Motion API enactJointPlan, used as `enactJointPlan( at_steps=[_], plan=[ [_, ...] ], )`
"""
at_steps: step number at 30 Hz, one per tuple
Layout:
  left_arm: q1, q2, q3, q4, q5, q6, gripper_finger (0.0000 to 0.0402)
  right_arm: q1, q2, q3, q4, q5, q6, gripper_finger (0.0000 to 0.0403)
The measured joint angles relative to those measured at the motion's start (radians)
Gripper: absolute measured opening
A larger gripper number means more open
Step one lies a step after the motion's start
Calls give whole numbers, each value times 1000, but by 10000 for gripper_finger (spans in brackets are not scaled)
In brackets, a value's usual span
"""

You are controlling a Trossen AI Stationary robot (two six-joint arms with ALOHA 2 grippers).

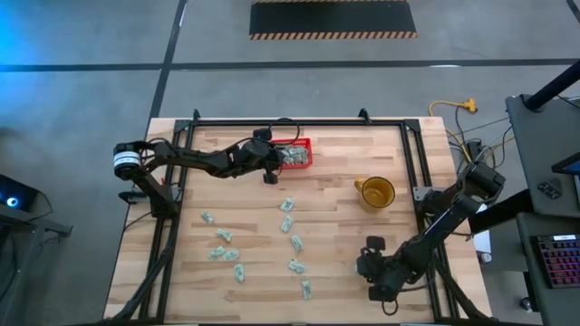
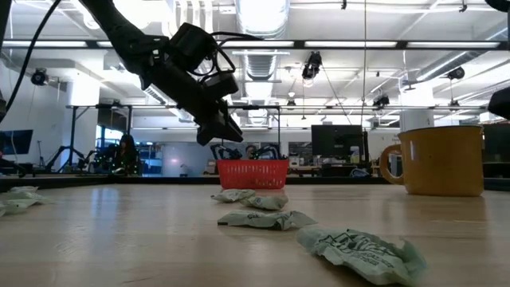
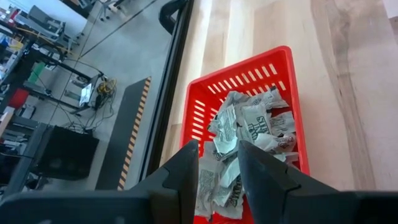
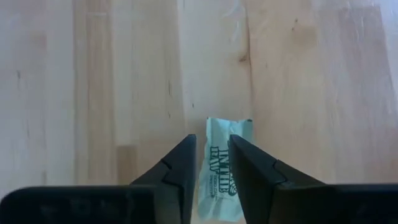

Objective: Pick and place Stevia / Truvia into bins
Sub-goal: Put the white stevia packet into the red bin

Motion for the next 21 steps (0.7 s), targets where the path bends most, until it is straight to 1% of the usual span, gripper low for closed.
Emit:
enactJointPlan(
  at_steps=[12, 16, 21],
  plan=[
    [0, 0, 0, 0, 0, 0, 98, 0, -1, 0, -16, 8, 20, 172],
    [0, 0, -2, 0, 0, 0, 98, 0, -1, -7, -19, 8, 56, 188],
    [0, 0, -2, 0, 0, 0, 98, 0, -1, -39, -19, 7, 106, 194]
  ],
)
